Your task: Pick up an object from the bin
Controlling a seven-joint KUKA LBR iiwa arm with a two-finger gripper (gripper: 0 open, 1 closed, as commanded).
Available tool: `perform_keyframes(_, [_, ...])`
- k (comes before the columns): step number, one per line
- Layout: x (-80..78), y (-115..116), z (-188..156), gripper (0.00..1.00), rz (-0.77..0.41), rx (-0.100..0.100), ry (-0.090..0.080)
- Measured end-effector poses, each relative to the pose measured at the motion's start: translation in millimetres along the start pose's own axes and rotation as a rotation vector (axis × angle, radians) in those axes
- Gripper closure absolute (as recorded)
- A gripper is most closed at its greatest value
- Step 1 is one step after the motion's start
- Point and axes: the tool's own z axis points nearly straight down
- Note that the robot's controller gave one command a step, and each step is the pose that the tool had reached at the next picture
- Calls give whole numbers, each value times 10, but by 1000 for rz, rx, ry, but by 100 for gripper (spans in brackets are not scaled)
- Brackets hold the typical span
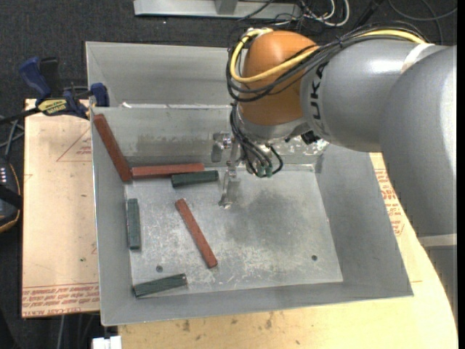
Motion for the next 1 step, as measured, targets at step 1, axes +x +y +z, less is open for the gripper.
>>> perform_keyframes(1, [-120, 343, 552, 0, 108, -1, -5])
